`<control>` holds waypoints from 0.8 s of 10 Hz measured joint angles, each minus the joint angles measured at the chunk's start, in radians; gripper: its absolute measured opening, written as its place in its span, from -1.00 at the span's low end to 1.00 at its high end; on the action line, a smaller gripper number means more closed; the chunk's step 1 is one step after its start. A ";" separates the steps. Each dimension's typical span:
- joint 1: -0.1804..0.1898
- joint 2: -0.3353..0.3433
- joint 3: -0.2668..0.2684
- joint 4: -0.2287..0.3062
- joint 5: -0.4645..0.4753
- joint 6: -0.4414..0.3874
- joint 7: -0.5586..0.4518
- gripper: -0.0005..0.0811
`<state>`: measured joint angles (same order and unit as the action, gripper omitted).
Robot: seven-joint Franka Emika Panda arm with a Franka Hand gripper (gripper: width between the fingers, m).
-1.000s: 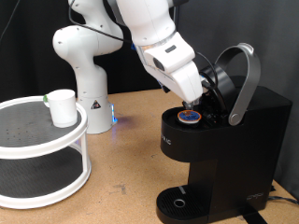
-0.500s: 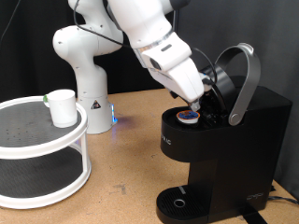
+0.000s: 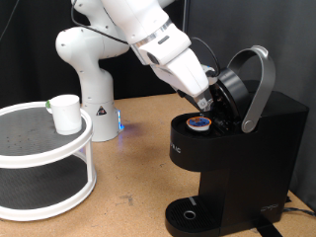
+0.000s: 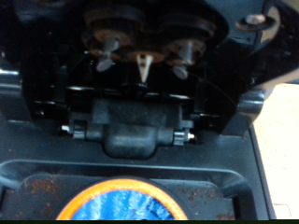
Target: Make a cup of coffee with the keurig machine
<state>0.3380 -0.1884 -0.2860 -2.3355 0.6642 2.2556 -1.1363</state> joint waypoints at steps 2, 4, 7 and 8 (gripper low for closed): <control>0.000 -0.005 -0.006 -0.006 0.052 0.034 -0.043 0.98; -0.003 -0.039 -0.036 -0.003 0.103 -0.005 -0.076 0.98; -0.026 -0.100 -0.082 0.038 0.102 -0.148 -0.041 0.98; -0.034 -0.111 -0.089 0.057 0.101 -0.179 -0.023 0.98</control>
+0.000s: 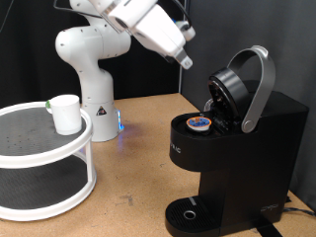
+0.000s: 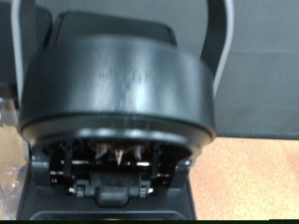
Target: Make a cup of coffee with the keurig machine
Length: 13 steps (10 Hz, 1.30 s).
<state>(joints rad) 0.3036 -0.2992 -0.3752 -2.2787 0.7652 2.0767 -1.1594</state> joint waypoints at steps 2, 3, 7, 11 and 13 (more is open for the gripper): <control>-0.012 -0.011 -0.012 0.035 -0.004 -0.048 0.025 0.98; -0.017 -0.012 -0.016 0.045 -0.007 -0.070 0.030 0.98; 0.002 -0.007 -0.011 0.057 0.085 -0.074 0.030 0.98; 0.047 0.042 0.036 0.151 0.120 -0.095 0.085 0.98; 0.055 0.072 0.082 0.186 0.107 -0.057 0.143 0.98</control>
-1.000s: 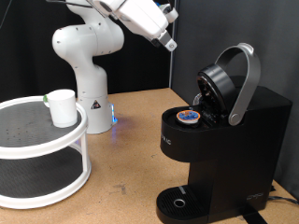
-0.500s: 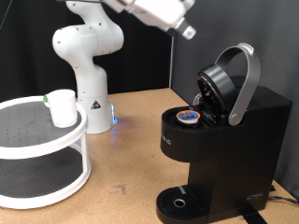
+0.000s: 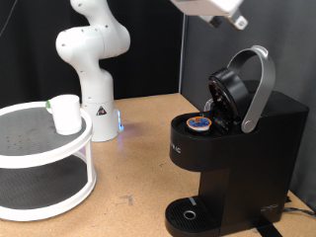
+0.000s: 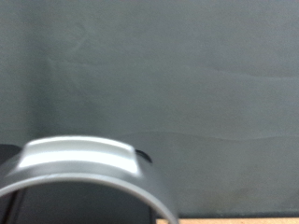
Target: Make a cup of coffee with the keurig machine
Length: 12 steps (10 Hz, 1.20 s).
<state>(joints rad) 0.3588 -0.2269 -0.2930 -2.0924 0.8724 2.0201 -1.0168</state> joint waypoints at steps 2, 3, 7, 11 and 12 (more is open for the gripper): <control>0.002 0.017 0.014 0.012 -0.010 0.024 0.021 0.98; 0.002 0.017 0.012 0.012 0.056 0.022 0.007 0.98; 0.009 0.034 0.031 0.068 0.135 -0.035 0.052 0.98; 0.022 0.070 0.094 0.126 0.073 -0.066 0.137 0.98; 0.025 0.076 0.109 0.134 0.068 -0.058 0.153 0.98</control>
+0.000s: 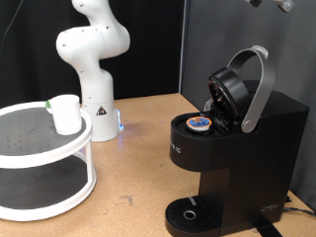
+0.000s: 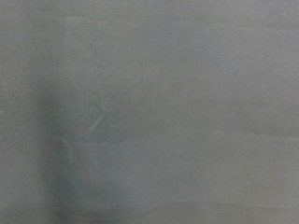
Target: Make a cup of coffee with the keurig machine
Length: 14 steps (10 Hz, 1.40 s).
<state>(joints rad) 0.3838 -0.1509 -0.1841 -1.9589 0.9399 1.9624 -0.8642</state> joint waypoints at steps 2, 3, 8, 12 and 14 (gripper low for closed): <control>0.006 0.013 0.033 0.013 -0.032 0.032 0.033 0.98; 0.009 0.022 0.048 0.014 -0.044 0.054 0.039 0.98; 0.013 0.051 0.091 0.013 -0.070 0.091 0.045 0.51; 0.012 0.058 0.092 0.007 -0.124 0.082 0.063 -0.27; 0.012 0.079 0.092 0.006 -0.168 0.077 0.094 -0.73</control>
<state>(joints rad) 0.3960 -0.0723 -0.0919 -1.9528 0.7719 2.0389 -0.7698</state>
